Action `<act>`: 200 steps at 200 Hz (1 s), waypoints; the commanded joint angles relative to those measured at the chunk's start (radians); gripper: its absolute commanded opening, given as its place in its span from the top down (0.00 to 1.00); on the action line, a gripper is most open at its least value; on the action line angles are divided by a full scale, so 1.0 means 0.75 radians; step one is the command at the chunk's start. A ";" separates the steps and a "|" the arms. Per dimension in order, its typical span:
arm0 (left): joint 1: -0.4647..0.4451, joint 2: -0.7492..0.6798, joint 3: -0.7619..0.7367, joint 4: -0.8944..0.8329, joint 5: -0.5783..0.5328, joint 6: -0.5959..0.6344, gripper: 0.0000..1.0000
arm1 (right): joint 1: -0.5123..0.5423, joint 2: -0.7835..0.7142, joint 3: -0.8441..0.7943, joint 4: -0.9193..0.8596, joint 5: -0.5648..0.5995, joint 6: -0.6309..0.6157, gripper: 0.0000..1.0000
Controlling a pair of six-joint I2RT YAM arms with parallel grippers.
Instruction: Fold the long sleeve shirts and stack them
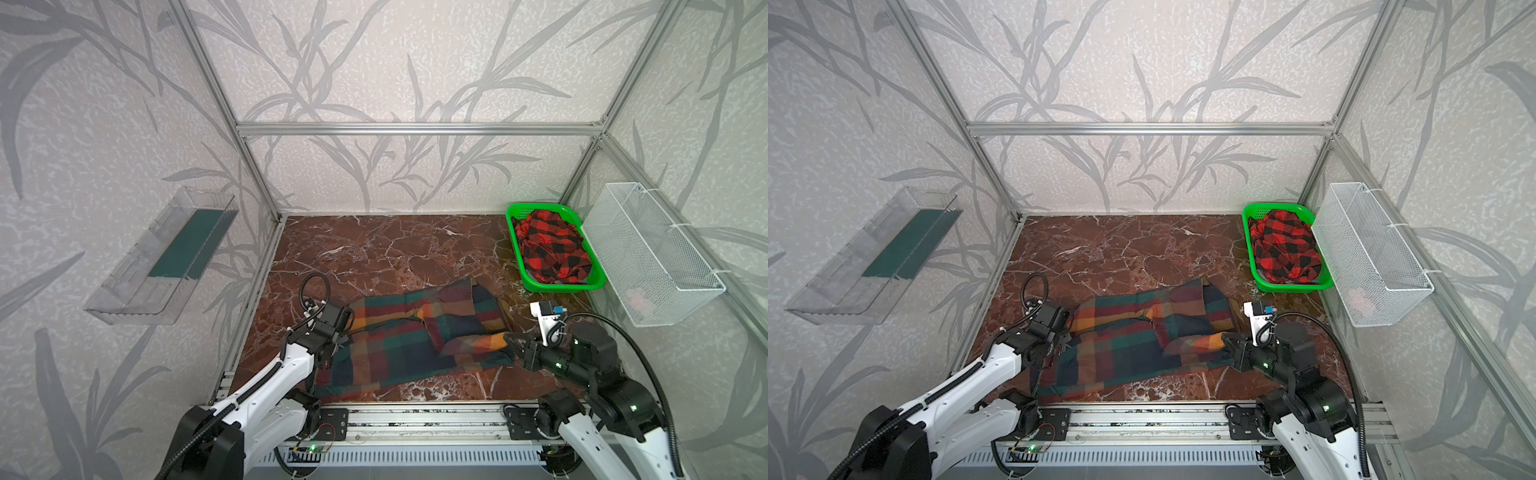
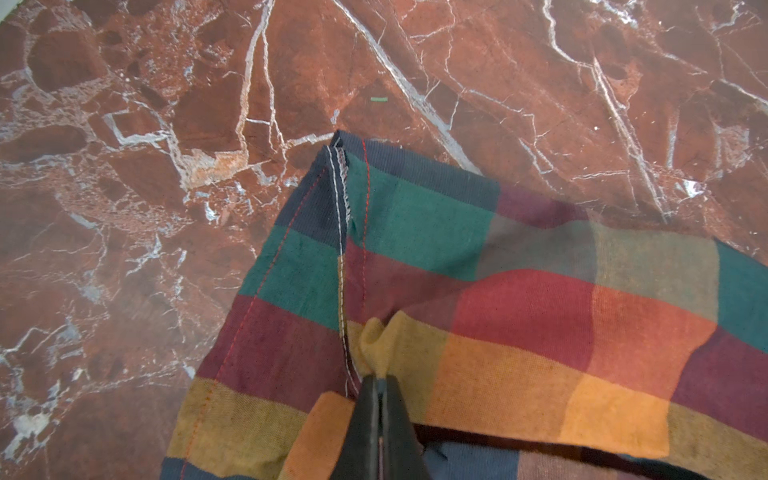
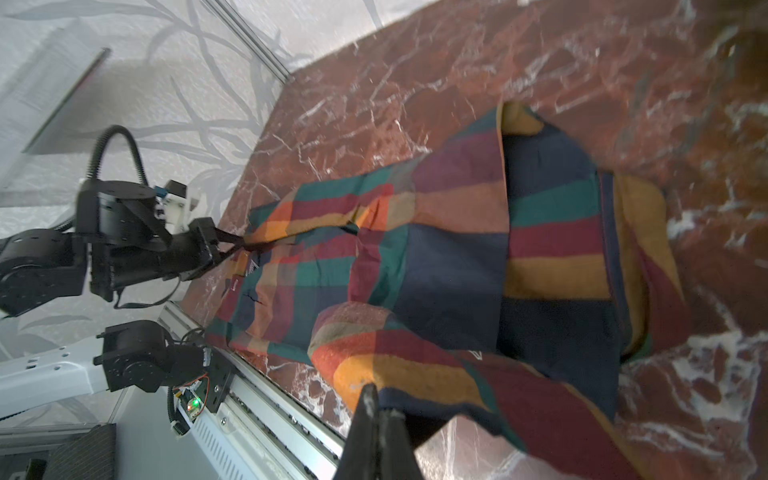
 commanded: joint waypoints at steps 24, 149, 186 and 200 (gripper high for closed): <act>-0.002 0.051 0.018 -0.006 0.017 -0.004 0.96 | 0.157 0.063 -0.134 -0.007 0.087 0.177 0.98; -0.005 -0.052 0.309 -0.281 0.133 0.126 0.44 | 0.364 0.352 0.108 -0.204 0.808 0.368 0.28; -0.007 -0.025 0.285 -0.248 0.208 0.154 0.44 | 0.364 0.555 0.051 -0.131 0.634 0.422 0.30; -0.009 -0.015 0.269 -0.226 0.242 0.160 0.44 | 0.363 0.574 0.022 -0.092 0.603 0.432 0.30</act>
